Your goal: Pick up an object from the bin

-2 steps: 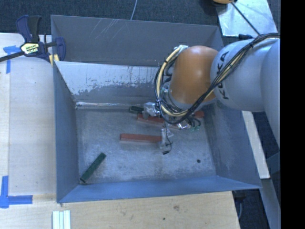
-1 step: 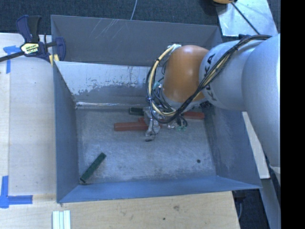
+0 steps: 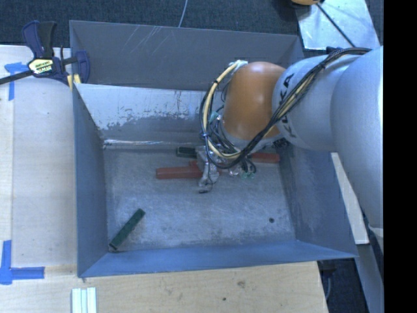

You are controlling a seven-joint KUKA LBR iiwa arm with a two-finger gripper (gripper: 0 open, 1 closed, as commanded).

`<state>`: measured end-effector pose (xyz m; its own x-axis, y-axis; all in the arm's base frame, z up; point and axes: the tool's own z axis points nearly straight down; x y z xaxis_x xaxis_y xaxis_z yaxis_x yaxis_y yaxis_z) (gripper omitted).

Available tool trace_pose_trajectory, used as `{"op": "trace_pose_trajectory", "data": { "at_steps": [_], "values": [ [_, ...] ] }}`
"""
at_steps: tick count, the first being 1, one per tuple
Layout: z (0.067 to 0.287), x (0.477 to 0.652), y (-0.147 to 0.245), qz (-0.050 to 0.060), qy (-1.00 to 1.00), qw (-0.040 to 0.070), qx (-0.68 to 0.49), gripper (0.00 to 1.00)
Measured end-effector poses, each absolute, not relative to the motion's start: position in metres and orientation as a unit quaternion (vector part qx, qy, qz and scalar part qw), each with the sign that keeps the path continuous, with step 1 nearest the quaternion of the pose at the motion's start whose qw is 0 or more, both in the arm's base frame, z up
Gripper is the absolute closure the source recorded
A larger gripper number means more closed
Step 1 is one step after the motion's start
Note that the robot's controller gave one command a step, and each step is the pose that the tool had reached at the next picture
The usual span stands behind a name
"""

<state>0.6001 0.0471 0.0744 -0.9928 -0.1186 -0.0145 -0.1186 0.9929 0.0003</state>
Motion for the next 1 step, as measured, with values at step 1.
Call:
{"op": "trace_pose_trajectory", "data": {
  "at_steps": [1],
  "values": [
    [0.0761,0.5996,0.0471,0.000,0.998,0.006,-0.060,1.00]
  ]
}}
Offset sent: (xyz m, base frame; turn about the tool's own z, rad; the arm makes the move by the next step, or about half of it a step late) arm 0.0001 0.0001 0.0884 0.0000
